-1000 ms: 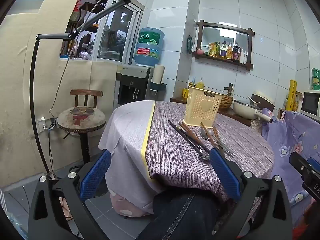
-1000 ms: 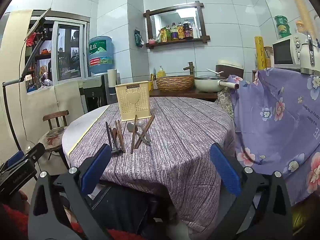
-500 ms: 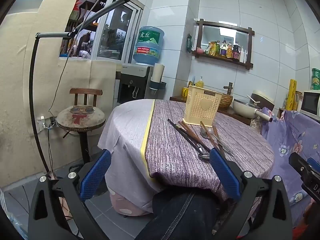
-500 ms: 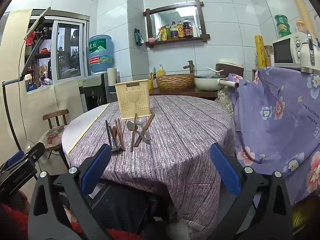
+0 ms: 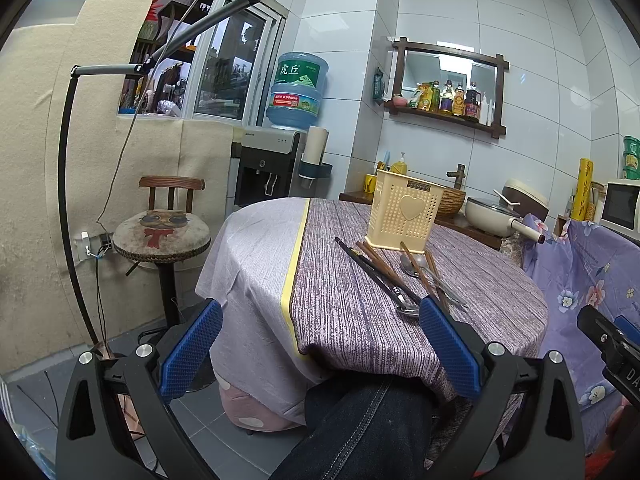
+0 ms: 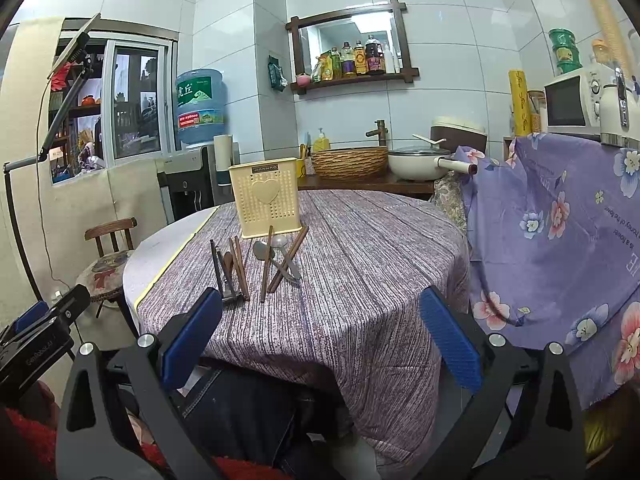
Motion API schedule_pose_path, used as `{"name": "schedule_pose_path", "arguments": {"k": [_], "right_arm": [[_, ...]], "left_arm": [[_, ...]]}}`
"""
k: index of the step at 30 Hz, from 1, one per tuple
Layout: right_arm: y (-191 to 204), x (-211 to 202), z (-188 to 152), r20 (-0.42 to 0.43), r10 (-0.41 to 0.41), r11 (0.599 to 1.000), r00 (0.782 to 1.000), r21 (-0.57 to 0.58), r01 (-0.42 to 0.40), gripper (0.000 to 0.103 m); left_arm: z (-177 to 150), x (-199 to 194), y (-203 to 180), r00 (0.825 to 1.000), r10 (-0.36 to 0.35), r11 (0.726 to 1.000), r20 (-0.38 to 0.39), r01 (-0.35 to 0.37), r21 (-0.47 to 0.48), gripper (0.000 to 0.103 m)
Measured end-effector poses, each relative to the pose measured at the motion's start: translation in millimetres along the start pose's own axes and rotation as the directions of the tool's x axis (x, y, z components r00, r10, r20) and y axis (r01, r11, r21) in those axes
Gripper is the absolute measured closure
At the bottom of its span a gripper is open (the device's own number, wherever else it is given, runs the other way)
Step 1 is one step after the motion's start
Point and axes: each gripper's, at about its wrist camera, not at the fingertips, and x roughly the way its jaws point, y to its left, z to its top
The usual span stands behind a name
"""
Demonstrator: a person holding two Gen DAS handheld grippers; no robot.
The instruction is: Organize utensils
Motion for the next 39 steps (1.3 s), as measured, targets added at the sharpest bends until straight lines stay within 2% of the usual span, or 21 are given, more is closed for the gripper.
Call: {"name": "schedule_pose_path", "arguments": {"k": [39], "right_arm": [[-2.7, -1.1, -0.8, -0.005, -0.002, 1.000, 1.000, 0.001, 0.002, 0.005]], "left_arm": [[0.1, -0.1, 0.0, 1.000, -0.001, 1.000, -0.004, 0.001, 0.000, 0.005]]}}
